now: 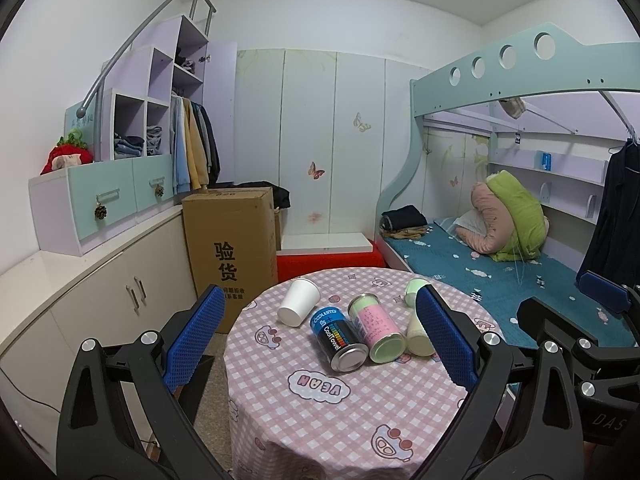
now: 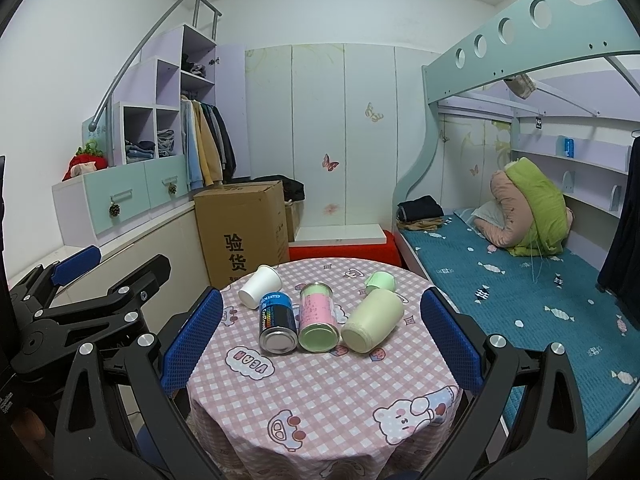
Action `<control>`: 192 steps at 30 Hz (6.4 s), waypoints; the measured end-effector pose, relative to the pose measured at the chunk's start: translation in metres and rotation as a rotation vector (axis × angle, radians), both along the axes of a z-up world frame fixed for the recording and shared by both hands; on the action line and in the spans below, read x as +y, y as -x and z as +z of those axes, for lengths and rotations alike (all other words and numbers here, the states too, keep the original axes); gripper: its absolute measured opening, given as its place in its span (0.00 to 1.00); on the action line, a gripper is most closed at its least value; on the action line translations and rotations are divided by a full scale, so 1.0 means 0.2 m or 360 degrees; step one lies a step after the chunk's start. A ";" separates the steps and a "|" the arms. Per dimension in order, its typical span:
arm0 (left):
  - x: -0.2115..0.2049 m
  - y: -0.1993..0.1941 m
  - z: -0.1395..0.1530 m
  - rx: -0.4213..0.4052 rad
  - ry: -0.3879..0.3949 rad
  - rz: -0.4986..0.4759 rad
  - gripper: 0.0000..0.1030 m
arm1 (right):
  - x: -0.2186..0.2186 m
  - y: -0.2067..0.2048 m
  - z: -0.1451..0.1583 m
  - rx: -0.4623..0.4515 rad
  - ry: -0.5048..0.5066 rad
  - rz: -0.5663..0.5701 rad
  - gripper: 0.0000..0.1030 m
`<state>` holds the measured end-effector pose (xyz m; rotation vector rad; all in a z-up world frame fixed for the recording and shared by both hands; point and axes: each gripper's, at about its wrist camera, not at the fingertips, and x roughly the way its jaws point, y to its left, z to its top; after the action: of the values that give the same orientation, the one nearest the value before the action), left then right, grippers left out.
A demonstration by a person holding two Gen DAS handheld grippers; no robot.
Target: Flip cup upright
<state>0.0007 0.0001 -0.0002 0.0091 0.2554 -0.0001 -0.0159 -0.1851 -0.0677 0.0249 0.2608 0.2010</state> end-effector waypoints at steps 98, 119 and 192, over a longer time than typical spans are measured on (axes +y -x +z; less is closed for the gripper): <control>-0.02 -1.25 -0.91 0.0937 0.0136 0.0020 0.94 | -0.08 -1.10 -0.69 0.0665 -0.0086 -0.0077 0.93; -0.04 -1.28 -1.00 0.1025 0.0186 -0.0070 0.69 | -0.07 -1.13 -0.72 0.0696 -0.0092 -0.0055 0.93; 0.73 -0.79 -0.83 0.0844 0.0166 0.0108 0.90 | 0.57 -1.11 -0.78 0.1170 -0.0163 0.0222 0.93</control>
<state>0.1581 0.1458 -0.1669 -0.1045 0.7858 0.0523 0.2064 -0.0716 -0.2242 0.1844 0.9868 0.3404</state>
